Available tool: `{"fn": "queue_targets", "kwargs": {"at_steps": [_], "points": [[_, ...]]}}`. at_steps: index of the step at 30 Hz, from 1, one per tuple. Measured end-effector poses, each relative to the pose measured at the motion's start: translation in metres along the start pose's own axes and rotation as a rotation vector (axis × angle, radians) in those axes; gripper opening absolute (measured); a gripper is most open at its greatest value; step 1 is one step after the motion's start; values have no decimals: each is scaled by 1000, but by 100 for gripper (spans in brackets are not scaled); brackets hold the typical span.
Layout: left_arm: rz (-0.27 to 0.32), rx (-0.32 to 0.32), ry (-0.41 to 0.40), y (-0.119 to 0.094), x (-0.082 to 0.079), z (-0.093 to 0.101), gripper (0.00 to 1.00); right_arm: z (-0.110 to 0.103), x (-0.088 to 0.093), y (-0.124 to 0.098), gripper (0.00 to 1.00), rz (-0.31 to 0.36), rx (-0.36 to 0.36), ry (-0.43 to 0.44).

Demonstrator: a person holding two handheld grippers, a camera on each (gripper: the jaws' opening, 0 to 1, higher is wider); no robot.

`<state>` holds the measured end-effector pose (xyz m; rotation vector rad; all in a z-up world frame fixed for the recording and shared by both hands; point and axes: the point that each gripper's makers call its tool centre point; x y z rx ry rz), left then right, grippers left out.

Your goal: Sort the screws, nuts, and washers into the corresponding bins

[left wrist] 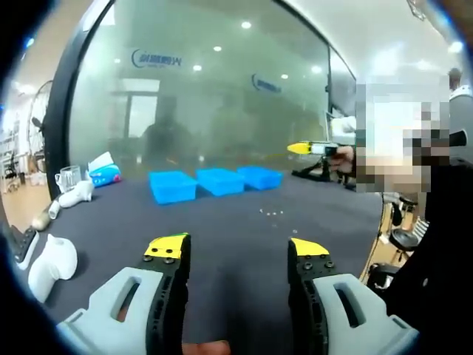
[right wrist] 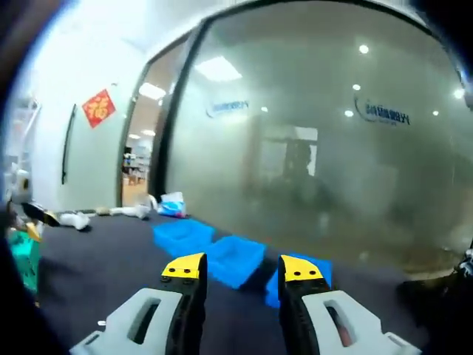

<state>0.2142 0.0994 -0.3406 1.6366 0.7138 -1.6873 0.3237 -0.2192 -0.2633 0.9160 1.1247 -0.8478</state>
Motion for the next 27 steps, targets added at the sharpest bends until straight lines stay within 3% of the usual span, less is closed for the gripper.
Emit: {"fn": "queue_targets", "kwargs": {"at_steps": [6, 13, 17, 27], "points": [[3, 9, -2, 1, -1, 3, 51, -15, -2, -38, 36, 9, -36, 3], [5, 12, 3, 0, -3, 4, 51, -27, 5, -88, 36, 20, -18, 45], [6, 18, 7, 0, -4, 6, 51, -35, 10, -114, 37, 14, -8, 24], [2, 26, 9, 1, -3, 9, 51, -43, 14, -132, 37, 8, 1, 61]]}}
Point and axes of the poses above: the point that each gripper's makers call its tool centre point, and the gripper's own axes: y roughly forward along the fingers, z roughly to its right, x roughly out of its underside, and after that the axes turned 12 degrees about z, right-handed
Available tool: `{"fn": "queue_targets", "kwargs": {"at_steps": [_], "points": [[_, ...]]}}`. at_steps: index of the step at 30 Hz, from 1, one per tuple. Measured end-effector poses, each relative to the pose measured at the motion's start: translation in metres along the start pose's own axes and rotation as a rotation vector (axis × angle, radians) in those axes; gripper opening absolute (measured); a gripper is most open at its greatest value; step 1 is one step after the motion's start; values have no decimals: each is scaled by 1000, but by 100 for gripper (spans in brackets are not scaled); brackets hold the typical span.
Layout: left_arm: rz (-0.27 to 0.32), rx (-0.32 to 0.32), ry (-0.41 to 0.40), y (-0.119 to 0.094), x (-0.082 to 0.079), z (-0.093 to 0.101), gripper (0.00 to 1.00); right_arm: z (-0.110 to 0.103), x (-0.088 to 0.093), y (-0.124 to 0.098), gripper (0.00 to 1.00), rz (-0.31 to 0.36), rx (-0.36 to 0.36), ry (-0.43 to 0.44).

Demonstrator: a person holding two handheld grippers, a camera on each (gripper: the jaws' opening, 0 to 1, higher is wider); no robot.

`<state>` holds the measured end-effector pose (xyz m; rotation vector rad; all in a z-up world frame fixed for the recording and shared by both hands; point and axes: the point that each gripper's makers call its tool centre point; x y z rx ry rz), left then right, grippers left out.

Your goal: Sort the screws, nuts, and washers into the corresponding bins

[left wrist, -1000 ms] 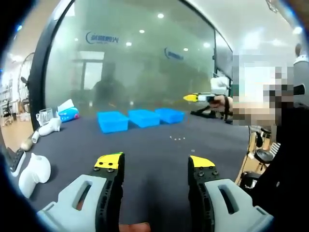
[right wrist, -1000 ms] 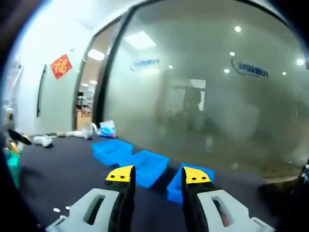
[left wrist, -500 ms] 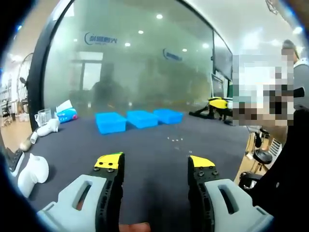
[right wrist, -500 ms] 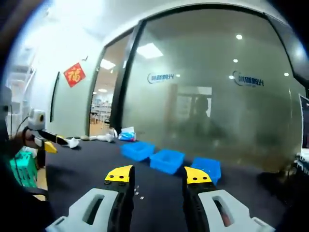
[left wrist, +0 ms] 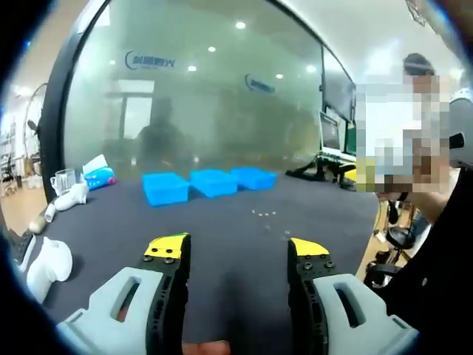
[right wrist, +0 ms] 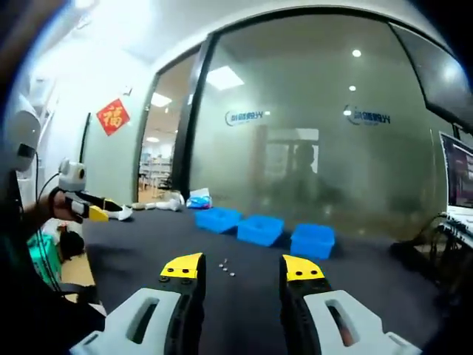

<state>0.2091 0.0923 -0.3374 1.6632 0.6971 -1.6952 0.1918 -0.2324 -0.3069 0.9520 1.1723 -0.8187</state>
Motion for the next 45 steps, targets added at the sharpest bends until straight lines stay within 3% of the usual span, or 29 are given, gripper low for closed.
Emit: {"fn": "queue_targets", "kwargs": {"at_steps": [12, 21, 34, 45], "points": [[-10, 7, 7, 1, 2, -1, 51, -12, 19, 2, 38, -67, -120, 52], [-32, 22, 17, 1, 6, -1, 51, -25, 45, -3, 39, -197, -273, 50], [-64, 55, 38, 2, 8, -5, 51, -29, 43, -5, 39, -199, -311, 26], [-124, 138, 81, 12, 4, -1, 51, -26, 45, -12, 39, -208, -314, 13]]}}
Point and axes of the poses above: the point that each gripper's makers call its tool centre point, and the gripper's own axes: y roughly forward along the fingers, z roughly to its right, x roughly out of its underside, and after that the axes turned 12 degrees about z, right-handed
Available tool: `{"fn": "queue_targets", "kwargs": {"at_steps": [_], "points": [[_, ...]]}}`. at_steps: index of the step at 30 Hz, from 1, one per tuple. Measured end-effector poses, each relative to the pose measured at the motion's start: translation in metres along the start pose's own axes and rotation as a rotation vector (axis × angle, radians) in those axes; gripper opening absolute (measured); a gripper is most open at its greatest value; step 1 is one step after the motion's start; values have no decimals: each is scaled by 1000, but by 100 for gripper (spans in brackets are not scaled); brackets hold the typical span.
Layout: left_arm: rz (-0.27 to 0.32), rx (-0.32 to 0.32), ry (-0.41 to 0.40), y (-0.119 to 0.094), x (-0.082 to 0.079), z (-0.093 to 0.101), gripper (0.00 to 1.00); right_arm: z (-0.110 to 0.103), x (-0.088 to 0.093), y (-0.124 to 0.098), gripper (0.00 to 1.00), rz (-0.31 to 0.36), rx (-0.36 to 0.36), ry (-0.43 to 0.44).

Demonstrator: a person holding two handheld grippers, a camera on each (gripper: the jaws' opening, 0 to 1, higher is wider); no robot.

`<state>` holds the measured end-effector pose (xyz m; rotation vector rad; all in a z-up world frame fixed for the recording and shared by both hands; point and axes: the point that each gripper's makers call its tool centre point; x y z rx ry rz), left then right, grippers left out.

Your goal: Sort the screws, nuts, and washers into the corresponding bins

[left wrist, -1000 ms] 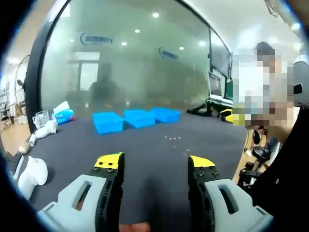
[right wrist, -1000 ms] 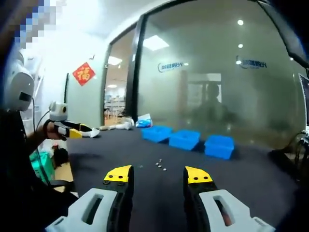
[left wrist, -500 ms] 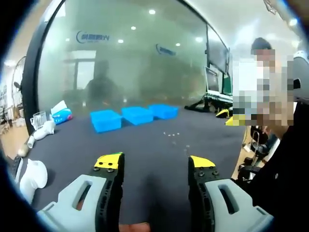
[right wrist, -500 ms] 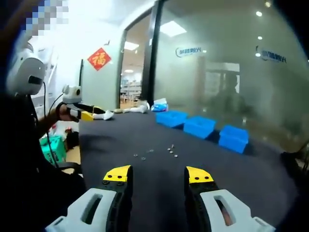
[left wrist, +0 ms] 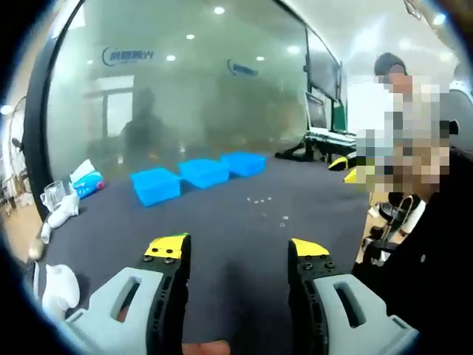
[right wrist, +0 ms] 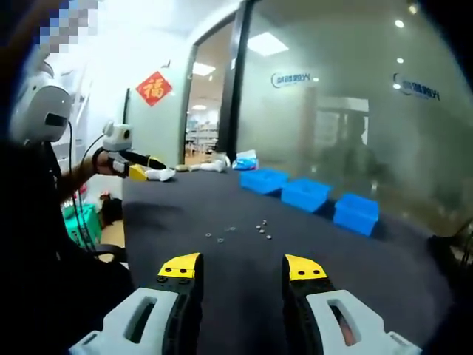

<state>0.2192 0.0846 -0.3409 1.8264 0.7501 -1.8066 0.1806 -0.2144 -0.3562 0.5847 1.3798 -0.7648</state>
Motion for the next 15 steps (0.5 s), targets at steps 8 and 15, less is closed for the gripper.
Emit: {"fn": "queue_targets", "kwargs": {"at_steps": [8, 15], "points": [[-98, 111, 33, 18, 11, 10, 49, -1, 5, -2, 39, -22, -16, -10], [-131, 138, 38, 32, 7, 7, 48, 1, 10, -4, 39, -27, -14, -9]]}}
Point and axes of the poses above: the point that each gripper's makers call its tool centre point, and the gripper's own axes: y roughly forward along the fingers, z roughly to its right, x roughly out of its underside, and after that the axes turned 12 degrees about z, right-handed
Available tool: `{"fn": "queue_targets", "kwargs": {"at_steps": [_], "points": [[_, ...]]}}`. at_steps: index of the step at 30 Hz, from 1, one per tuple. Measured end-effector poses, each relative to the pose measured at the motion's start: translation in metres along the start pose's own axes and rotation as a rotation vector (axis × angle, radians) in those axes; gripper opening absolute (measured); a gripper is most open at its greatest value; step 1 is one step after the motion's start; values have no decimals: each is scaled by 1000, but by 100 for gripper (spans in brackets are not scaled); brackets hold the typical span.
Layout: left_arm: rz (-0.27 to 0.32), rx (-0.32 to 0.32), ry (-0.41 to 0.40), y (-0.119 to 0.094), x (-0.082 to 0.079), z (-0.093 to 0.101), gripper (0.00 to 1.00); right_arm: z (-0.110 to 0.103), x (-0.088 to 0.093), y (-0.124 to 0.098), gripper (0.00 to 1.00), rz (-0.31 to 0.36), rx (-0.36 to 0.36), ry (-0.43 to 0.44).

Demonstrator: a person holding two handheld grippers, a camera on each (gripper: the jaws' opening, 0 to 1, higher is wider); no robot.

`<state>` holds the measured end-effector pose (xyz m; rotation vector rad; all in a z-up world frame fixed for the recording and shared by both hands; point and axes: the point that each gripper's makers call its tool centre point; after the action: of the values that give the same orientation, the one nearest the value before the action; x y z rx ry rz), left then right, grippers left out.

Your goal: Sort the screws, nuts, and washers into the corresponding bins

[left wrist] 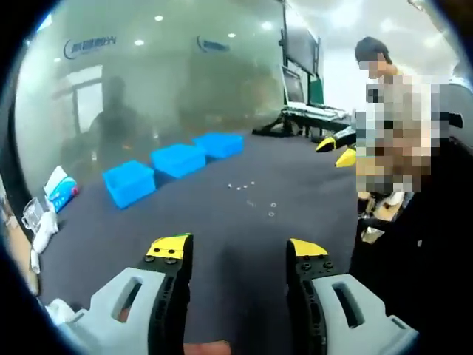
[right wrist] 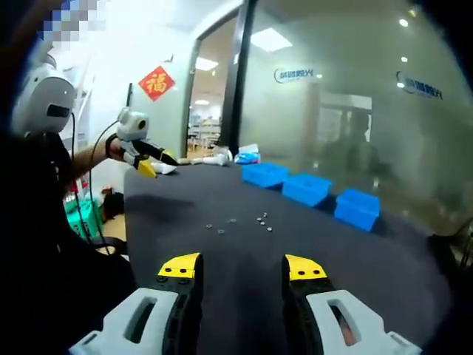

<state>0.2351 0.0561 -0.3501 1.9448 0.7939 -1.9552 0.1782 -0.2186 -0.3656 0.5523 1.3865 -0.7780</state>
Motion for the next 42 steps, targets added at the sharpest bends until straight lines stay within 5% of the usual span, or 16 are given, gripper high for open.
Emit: {"fn": "queue_targets", "kwargs": {"at_steps": [12, 21, 25, 42], "points": [[-116, 131, 42, 34, -1, 11, 48, 3, 2, -1, 39, 0, 3, -2], [-194, 170, 18, 59, -4, 5, 48, 3, 4, -2, 39, 8, 5, 32], [-256, 194, 67, 68, 0, 3, 48, 5, 4, -2, 39, 5, 11, 27], [-338, 296, 190, 107, -15, 21, 46, 5, 5, -1, 39, -8, 8, 20]]}}
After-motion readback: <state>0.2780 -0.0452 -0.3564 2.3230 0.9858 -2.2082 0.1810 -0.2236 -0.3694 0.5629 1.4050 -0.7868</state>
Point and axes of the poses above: the point that each gripper's makers call its tool centre point, and the gripper's own axes: y roughly forward along the fingers, z roughly to its right, x roughly out of its underside, and after that the axes turned 12 degrees about z, right-handed
